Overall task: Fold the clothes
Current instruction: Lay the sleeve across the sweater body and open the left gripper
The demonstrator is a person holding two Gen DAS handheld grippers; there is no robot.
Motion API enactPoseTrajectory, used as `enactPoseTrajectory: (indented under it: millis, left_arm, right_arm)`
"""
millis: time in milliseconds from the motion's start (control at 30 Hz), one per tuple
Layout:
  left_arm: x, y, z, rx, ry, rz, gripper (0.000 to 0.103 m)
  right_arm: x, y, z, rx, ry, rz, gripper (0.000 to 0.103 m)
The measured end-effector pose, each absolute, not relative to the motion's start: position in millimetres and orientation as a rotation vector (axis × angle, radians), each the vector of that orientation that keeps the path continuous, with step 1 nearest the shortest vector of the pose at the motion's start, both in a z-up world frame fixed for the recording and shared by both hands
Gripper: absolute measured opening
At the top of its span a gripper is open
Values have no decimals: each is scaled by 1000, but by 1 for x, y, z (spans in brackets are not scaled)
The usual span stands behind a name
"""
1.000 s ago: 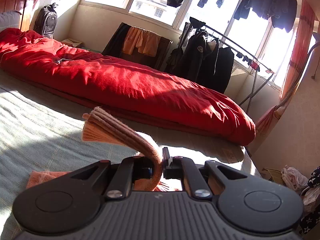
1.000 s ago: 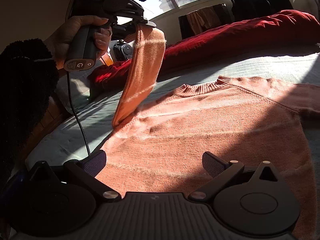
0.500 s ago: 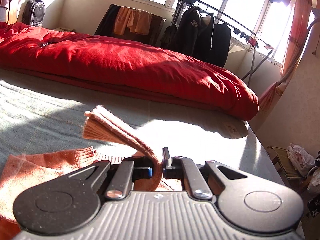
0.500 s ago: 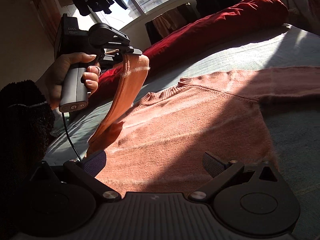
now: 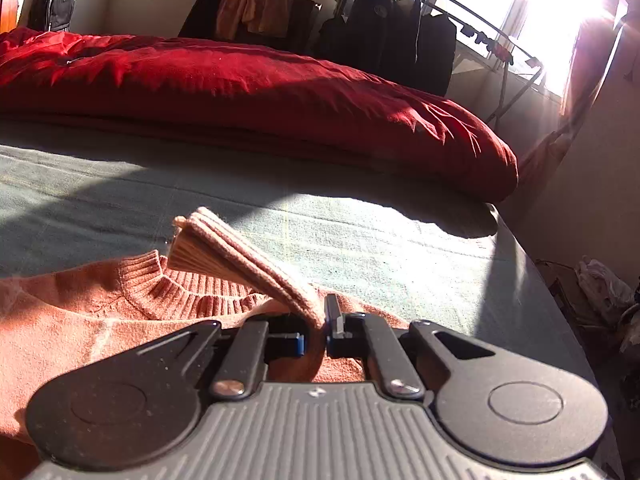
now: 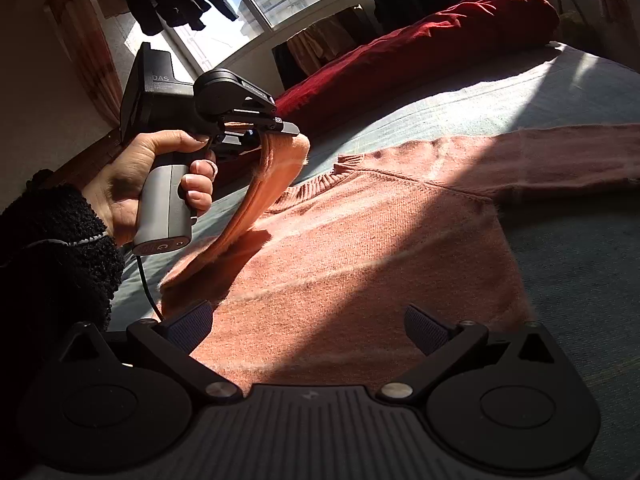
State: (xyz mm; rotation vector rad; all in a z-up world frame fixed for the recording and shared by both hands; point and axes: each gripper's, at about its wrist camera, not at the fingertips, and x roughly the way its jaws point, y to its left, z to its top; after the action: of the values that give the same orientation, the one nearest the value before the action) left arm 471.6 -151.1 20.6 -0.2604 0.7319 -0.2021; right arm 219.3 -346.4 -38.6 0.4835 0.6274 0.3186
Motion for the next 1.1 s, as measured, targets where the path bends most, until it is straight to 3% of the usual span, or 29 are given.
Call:
enactPoseTrajectory:
  millis: [233,633,967,1100]
  left_arm:
    - [471,-160,13,-229,767,-216,14]
    - [468,-180,15,-140,786,-247,54]
    - [470,-218,-4,49,902,-301,70]
    - [468,-230,-17,160,921,-295,70]
  right_arm:
    - [217,-351,-38,494,627,302,103]
    - [218,-358,-40,522,628,279,103]
    - [217,-369,-41,560,633,250,103]
    - [217,-373,-43,569,637,233,103]
